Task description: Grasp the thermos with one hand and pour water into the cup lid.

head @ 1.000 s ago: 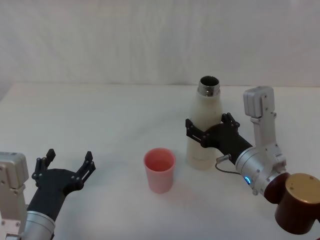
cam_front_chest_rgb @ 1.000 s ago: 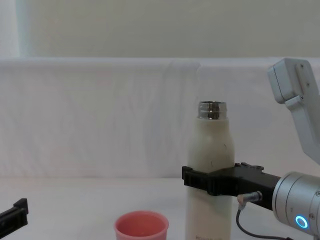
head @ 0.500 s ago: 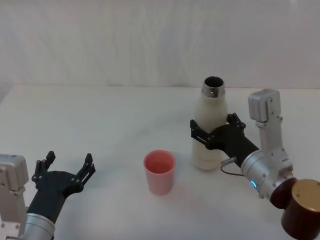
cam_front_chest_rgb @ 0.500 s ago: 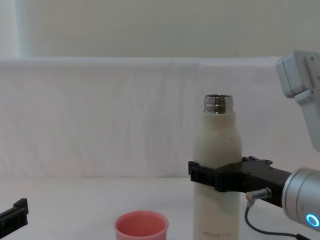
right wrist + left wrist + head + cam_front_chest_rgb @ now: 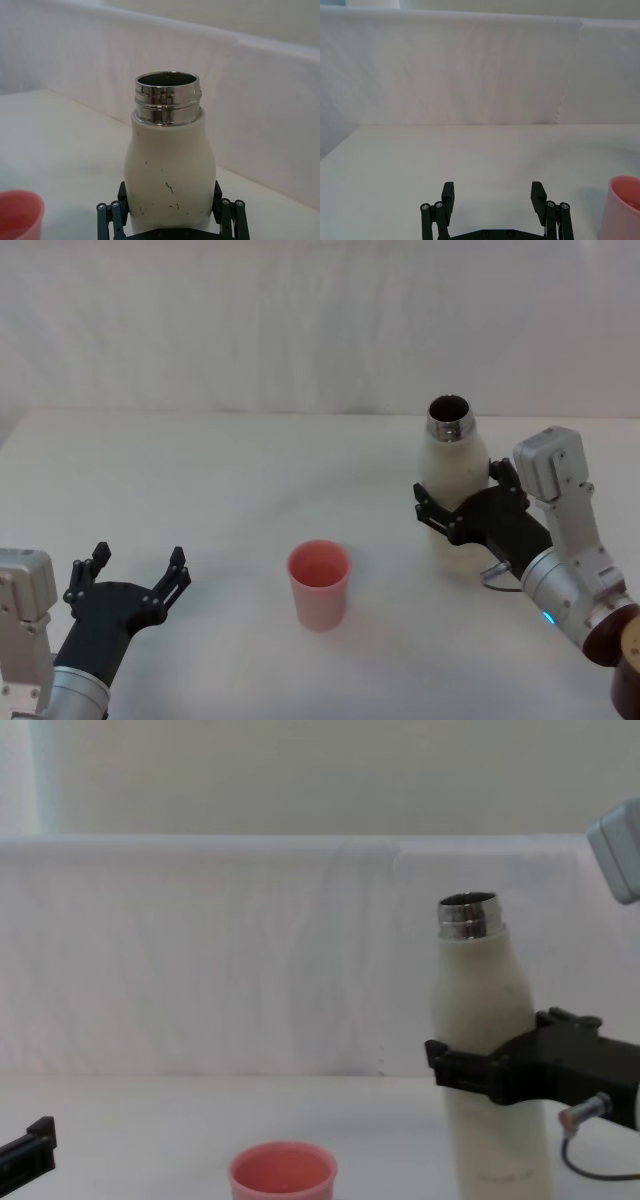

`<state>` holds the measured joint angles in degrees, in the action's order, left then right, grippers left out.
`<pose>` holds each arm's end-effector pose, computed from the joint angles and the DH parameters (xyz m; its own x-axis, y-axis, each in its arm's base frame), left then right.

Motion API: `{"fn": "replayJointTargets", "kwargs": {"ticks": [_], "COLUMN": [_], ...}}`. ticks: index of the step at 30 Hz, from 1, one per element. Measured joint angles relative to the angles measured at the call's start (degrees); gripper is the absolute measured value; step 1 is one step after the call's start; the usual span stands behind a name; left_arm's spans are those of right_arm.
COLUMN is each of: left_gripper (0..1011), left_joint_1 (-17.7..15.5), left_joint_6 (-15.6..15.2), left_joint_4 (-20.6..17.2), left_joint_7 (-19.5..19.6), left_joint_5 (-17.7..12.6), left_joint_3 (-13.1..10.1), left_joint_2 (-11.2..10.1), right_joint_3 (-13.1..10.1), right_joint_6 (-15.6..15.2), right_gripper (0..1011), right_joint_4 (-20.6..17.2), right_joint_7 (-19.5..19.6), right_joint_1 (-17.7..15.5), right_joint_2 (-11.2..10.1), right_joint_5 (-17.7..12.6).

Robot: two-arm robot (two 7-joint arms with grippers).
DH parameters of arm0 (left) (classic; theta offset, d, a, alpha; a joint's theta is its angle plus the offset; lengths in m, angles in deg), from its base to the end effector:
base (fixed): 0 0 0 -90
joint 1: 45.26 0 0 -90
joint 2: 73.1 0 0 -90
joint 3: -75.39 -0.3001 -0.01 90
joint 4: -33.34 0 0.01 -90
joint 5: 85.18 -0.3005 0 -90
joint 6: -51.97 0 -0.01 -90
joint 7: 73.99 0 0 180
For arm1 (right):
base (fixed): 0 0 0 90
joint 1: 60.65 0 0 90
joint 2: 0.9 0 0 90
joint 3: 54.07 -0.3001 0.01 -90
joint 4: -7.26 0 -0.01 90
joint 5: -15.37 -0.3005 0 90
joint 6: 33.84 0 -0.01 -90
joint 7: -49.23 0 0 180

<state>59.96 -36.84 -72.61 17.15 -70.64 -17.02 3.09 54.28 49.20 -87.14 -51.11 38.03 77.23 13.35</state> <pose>0.2421 0.0409 -0.2947 0.1244 0.9917 -0.0325 -0.9921 0.1239 -0.0174 0.3462 0.0396 -0.2527 0.4556 -0.8652 0.2095 0.8851 0.4654 -0.0027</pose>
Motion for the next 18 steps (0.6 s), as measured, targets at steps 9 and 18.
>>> {"fn": "replayJointTargets", "kwargs": {"ticks": [9, 18], "left_gripper": [1001, 1001], "left_joint_1": [0.0, 0.0], "left_joint_6": [0.0, 0.0], "left_joint_4": [0.0, 0.0], "left_joint_7": [0.0, 0.0], "left_joint_5": [0.0, 0.0], "left_joint_3": [0.0, 0.0], "left_joint_2": [0.0, 0.0], "right_joint_3": [1.5, 3.7], "right_joint_6": [0.0, -0.8], "right_gripper": [959, 959], "right_joint_4": [-2.4, -2.5], "right_joint_7": [1.0, 1.2], "right_joint_1": [-0.3, 0.8], "right_joint_2": [-3.0, -3.7], "right_joint_5": [8.9, 16.1]}}
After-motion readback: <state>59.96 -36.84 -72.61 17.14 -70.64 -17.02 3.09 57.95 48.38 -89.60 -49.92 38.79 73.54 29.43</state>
